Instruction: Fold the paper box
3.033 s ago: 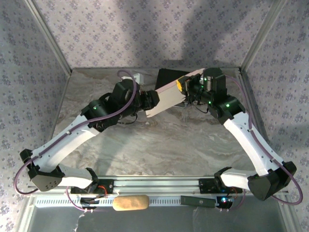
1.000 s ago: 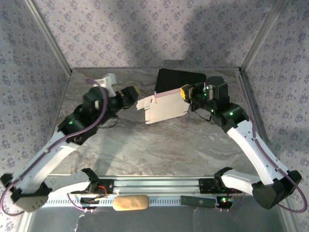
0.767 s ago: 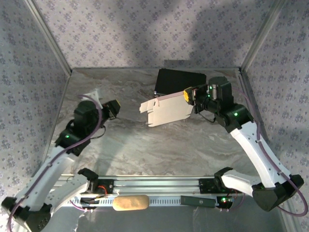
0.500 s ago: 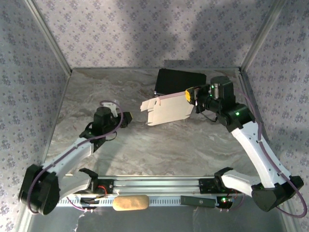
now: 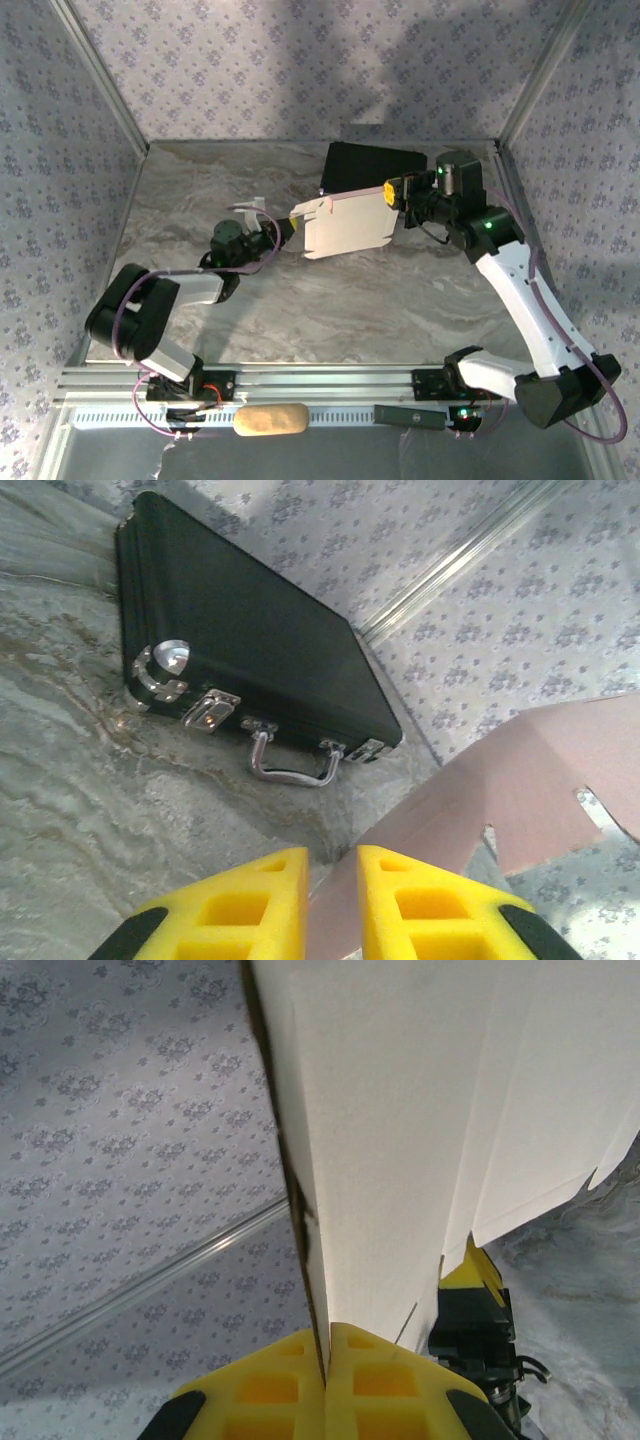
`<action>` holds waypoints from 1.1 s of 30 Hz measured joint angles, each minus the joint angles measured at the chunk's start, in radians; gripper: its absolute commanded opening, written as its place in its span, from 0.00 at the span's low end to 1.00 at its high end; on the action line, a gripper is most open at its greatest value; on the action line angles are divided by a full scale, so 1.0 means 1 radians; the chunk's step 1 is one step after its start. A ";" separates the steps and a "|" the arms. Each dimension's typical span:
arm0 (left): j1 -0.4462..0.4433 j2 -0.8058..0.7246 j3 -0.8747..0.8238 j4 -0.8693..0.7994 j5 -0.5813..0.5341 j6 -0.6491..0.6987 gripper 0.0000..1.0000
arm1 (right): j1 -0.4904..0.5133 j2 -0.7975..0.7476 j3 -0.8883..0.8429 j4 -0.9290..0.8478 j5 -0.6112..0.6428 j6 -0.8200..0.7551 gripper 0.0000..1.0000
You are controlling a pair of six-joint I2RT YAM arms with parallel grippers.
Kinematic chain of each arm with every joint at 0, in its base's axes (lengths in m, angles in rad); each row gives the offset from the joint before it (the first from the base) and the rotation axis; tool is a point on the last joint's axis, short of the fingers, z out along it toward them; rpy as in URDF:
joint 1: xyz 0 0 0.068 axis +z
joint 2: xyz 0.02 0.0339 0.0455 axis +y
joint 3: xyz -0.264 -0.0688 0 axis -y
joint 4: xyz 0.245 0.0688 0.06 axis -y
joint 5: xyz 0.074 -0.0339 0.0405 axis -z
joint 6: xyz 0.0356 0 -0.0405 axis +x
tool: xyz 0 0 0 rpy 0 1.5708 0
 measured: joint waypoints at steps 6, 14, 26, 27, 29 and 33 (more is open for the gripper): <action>-0.009 0.108 -0.012 0.212 0.018 -0.075 0.24 | -0.006 0.045 0.000 0.005 -0.015 0.013 0.00; -0.027 0.122 0.035 0.298 0.024 -0.108 0.24 | -0.021 0.043 0.000 0.005 -0.022 0.022 0.00; 0.013 0.182 0.081 0.309 0.014 -0.130 0.23 | -0.028 0.002 0.024 -0.018 -0.022 0.047 0.00; 0.013 0.193 0.095 0.308 0.014 -0.135 0.23 | -0.028 -0.003 0.031 -0.023 -0.023 0.048 0.00; 0.011 0.201 0.111 0.307 0.014 -0.139 0.23 | -0.028 -0.011 0.035 -0.031 -0.023 0.048 0.00; -0.001 0.201 0.135 0.309 0.014 -0.145 0.23 | -0.028 -0.016 0.036 -0.050 -0.023 0.056 0.00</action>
